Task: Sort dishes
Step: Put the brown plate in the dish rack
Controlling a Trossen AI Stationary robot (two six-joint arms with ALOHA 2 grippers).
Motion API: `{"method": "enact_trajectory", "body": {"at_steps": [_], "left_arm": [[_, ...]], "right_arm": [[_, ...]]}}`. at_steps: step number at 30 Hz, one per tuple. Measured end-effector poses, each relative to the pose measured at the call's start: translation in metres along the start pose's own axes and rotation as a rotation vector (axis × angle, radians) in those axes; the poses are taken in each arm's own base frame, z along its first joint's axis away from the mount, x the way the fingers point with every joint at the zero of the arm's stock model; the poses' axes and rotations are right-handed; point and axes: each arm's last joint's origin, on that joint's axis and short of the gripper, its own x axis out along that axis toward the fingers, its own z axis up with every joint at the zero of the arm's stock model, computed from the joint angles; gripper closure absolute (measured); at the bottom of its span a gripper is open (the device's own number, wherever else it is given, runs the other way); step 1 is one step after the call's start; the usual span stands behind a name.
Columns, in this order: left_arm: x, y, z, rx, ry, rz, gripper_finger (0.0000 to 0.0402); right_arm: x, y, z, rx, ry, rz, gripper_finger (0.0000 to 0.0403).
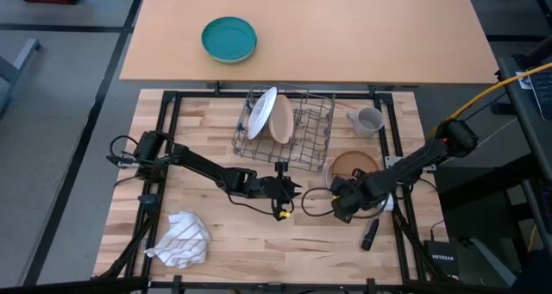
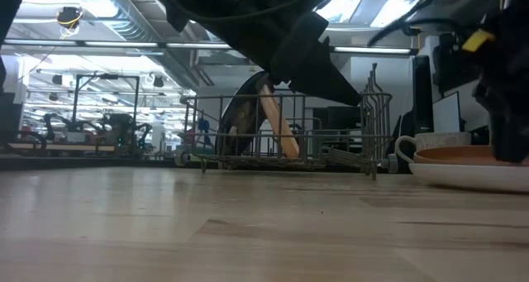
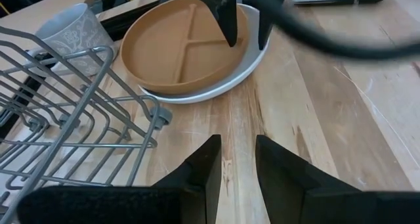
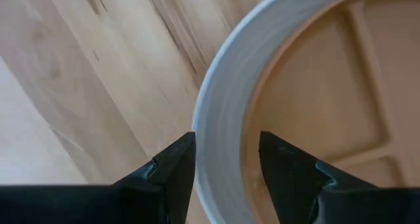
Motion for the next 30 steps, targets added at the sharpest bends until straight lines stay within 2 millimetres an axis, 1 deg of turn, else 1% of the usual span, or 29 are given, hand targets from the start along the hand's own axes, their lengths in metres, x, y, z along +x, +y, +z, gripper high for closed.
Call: {"method": "enact_trajectory", "body": {"at_steps": [4, 8, 13, 27, 30], "left_arm": [[0.0, -0.0001, 0.0, 0.0, 0.0, 0.0, 0.0318], [0.0, 0.0, -0.0001, 0.0, 0.001, 0.0, 0.0318], [0.0, 0.0, 0.0, 0.005, 0.0, 0.0, 0.0318], [0.0, 0.0, 0.0, 0.007, 0.0, 0.0, 0.0318], [0.0, 0.0, -0.0001, 0.007, 0.001, 0.0, 0.0318]], "right_arm": [[0.0067, 0.0015, -0.0007, -0.009, 0.027, -0.031, 0.023], [0.0105, -0.0012, -0.003, -0.019, 0.055, -0.085, 0.023], [0.0107, -0.004, -0.0043, -0.027, 0.062, -0.123, 0.023], [0.01, -0.0047, -0.0047, -0.029, 0.064, -0.127, 0.023], [0.006, -0.0041, -0.0034, -0.031, 0.07, -0.137, 0.023]]}}
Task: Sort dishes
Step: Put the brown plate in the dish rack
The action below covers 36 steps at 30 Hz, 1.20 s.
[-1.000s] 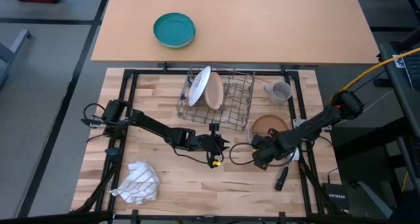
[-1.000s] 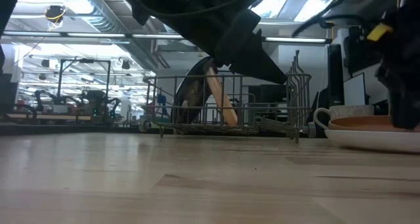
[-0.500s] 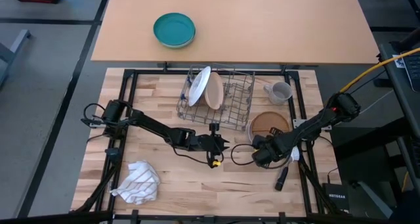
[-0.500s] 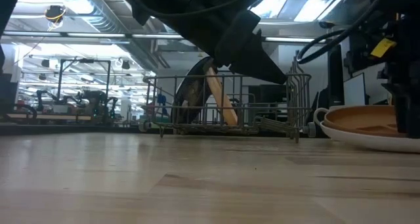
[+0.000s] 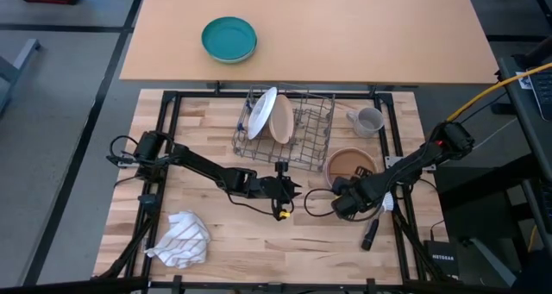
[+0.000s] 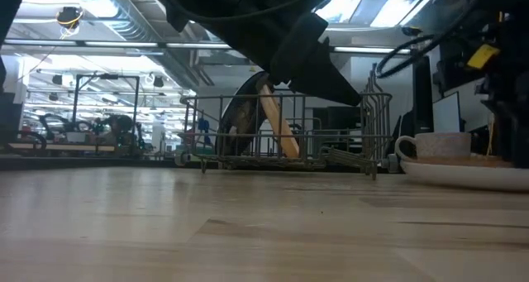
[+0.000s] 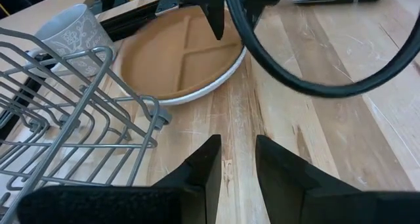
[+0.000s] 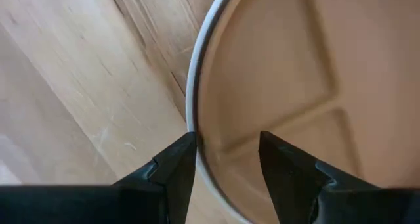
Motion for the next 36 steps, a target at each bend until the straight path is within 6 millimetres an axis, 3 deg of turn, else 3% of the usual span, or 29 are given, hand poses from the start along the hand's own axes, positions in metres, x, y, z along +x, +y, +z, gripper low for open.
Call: {"method": "enact_trajectory", "body": {"at_steps": [7, 19, 36], "left_arm": [[0.0, 0.0, 0.0, 0.0, 0.0, 0.0, 0.0318], [0.0, 0.0, 0.0, 0.001, 0.0, 0.001, 0.0318], [0.0, 0.0, 0.0, 0.02, -0.001, 0.001, 0.0318]], "right_arm": [[-0.019, -0.004, 0.004, -0.019, -0.009, -0.096, 0.023], [-0.019, 0.003, 0.008, -0.055, -0.044, -0.022, 0.023], [-0.006, 0.009, 0.009, -0.095, -0.001, -0.069, 0.023]]}}
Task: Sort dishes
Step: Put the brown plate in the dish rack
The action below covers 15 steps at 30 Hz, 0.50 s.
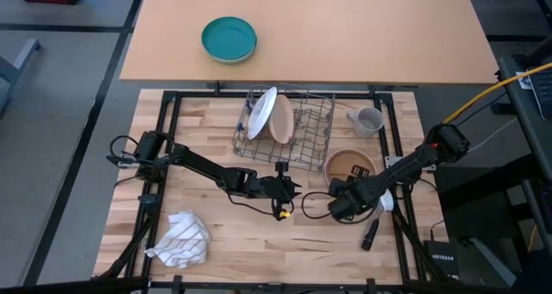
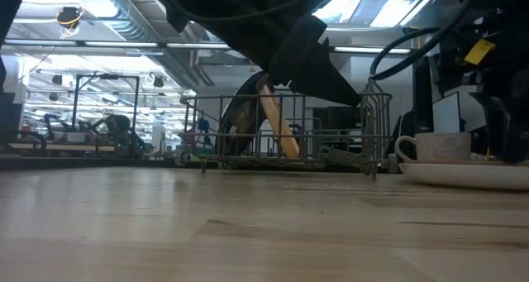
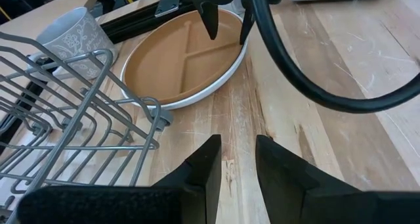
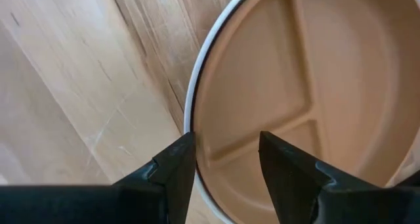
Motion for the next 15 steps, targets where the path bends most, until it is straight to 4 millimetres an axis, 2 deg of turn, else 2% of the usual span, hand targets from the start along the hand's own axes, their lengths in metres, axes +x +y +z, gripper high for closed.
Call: {"method": "enact_trajectory", "body": {"at_steps": [15], "left_arm": [[0.0002, 0.0004, -0.0002, 0.008, 0.001, 0.001, 0.0318]], "right_arm": [[0.0064, 0.0029, 0.0013, -0.008, 0.0, -0.039, 0.023]]}}
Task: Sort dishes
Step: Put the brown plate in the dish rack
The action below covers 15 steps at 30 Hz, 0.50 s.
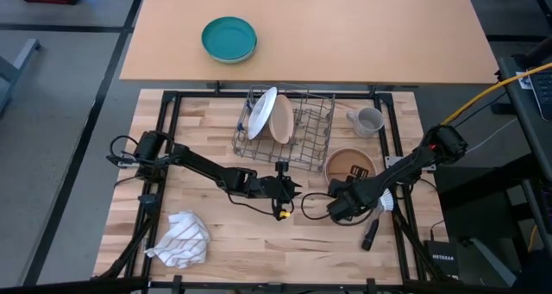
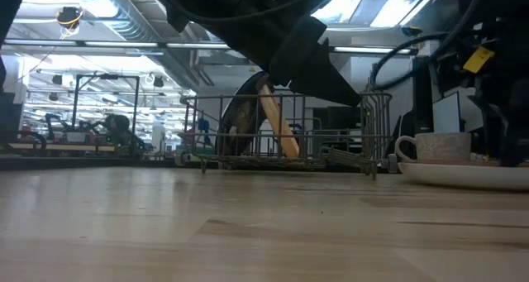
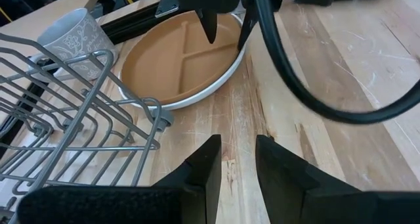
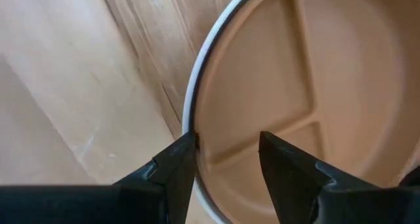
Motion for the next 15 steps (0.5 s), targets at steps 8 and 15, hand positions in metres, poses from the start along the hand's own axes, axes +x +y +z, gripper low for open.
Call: {"method": "enact_trajectory", "body": {"at_steps": [8, 15], "left_arm": [[0.0, 0.0, 0.0, 0.004, 0.0, 0.0, 0.0318], [0.0, 0.0, 0.0, 0.005, 0.0, 0.0, 0.0318]], "right_arm": [[0.0034, 0.0012, 0.0002, -0.006, 0.006, -0.023, 0.023], [0.0087, -0.0004, -0.0018, -0.029, -0.011, -0.045, 0.023]]}}
